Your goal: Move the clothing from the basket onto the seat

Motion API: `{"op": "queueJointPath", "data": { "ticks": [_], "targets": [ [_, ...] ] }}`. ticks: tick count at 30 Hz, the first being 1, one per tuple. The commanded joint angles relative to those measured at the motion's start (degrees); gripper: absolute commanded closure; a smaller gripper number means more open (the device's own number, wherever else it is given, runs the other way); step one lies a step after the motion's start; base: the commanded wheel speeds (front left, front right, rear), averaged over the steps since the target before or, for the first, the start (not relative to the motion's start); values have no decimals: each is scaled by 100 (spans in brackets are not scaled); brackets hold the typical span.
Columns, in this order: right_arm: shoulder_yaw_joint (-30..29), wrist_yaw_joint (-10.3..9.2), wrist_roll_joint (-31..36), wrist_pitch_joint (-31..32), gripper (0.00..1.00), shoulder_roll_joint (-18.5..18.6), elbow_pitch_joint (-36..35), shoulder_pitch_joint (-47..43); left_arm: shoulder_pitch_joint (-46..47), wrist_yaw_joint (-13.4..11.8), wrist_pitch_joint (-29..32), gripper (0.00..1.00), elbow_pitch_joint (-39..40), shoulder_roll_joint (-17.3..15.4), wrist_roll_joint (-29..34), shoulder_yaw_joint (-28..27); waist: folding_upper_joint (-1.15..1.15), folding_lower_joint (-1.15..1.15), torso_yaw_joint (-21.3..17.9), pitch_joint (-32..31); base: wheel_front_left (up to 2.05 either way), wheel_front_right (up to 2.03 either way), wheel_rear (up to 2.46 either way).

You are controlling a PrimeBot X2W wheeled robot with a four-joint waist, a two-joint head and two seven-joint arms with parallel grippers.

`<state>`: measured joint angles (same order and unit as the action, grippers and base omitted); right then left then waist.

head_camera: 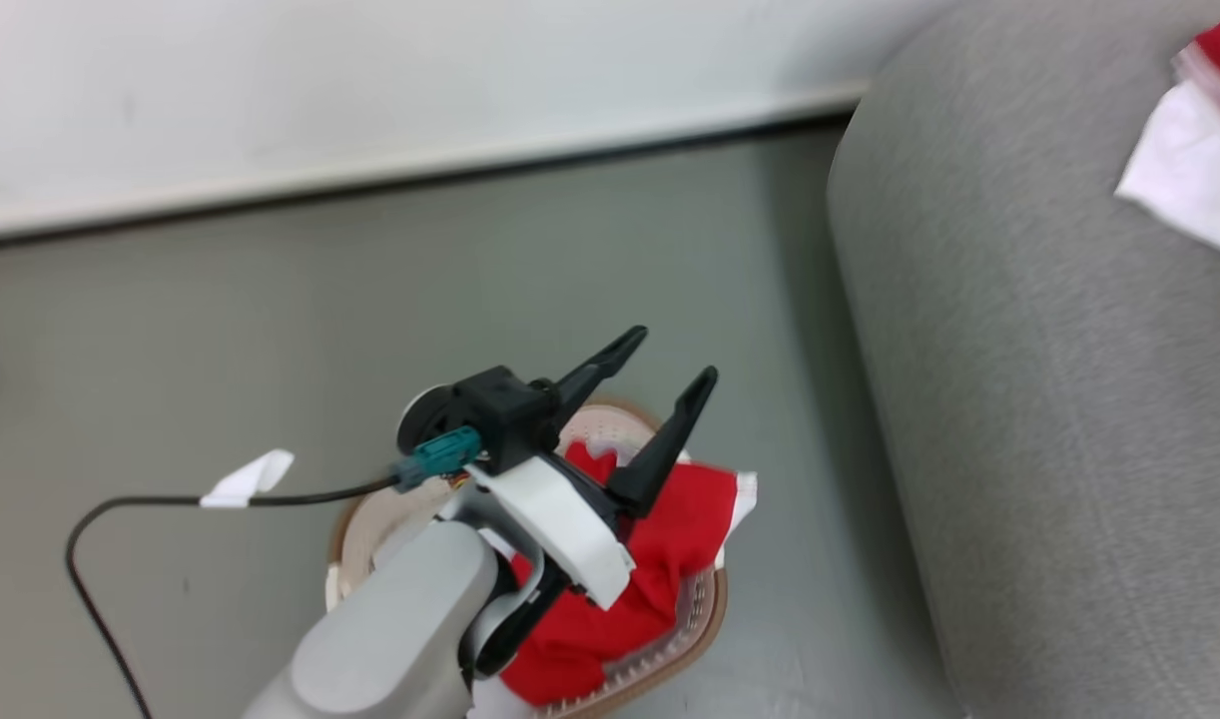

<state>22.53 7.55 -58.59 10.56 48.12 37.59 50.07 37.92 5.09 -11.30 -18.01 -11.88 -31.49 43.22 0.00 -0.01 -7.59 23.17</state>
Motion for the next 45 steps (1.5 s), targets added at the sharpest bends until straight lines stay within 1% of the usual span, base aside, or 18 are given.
{"op": "queueJointPath", "data": {
  "ticks": [1,5,8,11,12,14,17,20,25,28,32,35,36,40,42,44,45],
  "targets": [
    [57,-12,-40,-52,0,117,-219,-167,-115,-54,-37,0,45,-79,-56,-54,0,1,-88,-515,0,0,0],
    [199,-12,70,-158,0,229,-842,-332,-285,-194,-98,0,138,-154,-160,-180,0,1,-100,-952,0,0,0],
    [239,-12,144,-355,0,192,-1326,-459,-427,-292,-152,0,190,-220,-249,-319,0,1,-73,-1243,0,0,0],
    [221,-12,166,-676,0,61,-1754,-659,-619,-410,-221,0,204,-302,-358,-472,0,1,-23,-1518,0,0,0],
    [221,-12,166,-676,0,61,-1754,-659,-619,-410,-221,0,204,-302,-358,-472,0,1,-23,-1518,0,0,0],
    [217,-12,266,-898,0,-15,-1973,-831,-734,-494,-267,0,208,-377,-347,-554,0,1,32,-1679,0,0,0],
    [218,-12,411,-1337,0,-254,-2318,-1149,-957,-586,-298,0,190,-453,-391,-679,0,1,132,-1912,0,0,0],
    [210,-12,613,-1743,0,-467,-2511,-1529,-1188,-702,-339,0,210,-533,-417,-839,0,1,234,-2097,0,0,0],
    [29,-12,934,-2317,0,-986,-2575,-2182,-1590,-933,-385,0,295,-683,-428,-1198,0,1,408,-2300,0,0,0],
    [-157,-12,1066,-2476,0,-1368,-2534,-2634,-1823,-1064,-387,0,391,-692,-426,-1479,0,1,530,-2368,0,0,0],
    [-372,-13,1314,-2553,0,-1884,-2539,-3253,-2177,-1193,-386,0,543,-665,-193,-1917,0,1,670,-2432,0,0,0],
    [-588,-13,1657,-2582,0,-2257,-2578,-3662,-2442,-1196,-386,0,653,-600,-9,-2274,0,1,725,-2438,0,0,0],
    [-700,-13,1754,-2575,0,-2434,-2608,-3794,-2551,-1196,-385,0,684,-565,65,-2396,0,1,734,-2440,0,0,0],
    [-1006,-13,2181,-2575,0,-2988,-2684,-4246,-2960,-1177,-386,0,830,-353,352,-2912,0,1,761,-2420,0,0,0],
    [-1182,-13,2507,-2576,0,-3134,-2711,-4441,-3155,-1150,-386,0,867,-209,538,-3127,0,1,772,-2404,0,0,0],
    [-1361,-13,2686,-2576,0,-3402,-2769,-4601,-3320,-1097,-386,0,877,-65,691,-3316,0,1,778,-2390,0,0,0],
    [-1418,-13,2830,-2575,0,-3462,-2784,-4660,-3382,-1063,-386,0,864,-4,771,-3409,0,1,776,-2378,0,0,0]
  ]
}}
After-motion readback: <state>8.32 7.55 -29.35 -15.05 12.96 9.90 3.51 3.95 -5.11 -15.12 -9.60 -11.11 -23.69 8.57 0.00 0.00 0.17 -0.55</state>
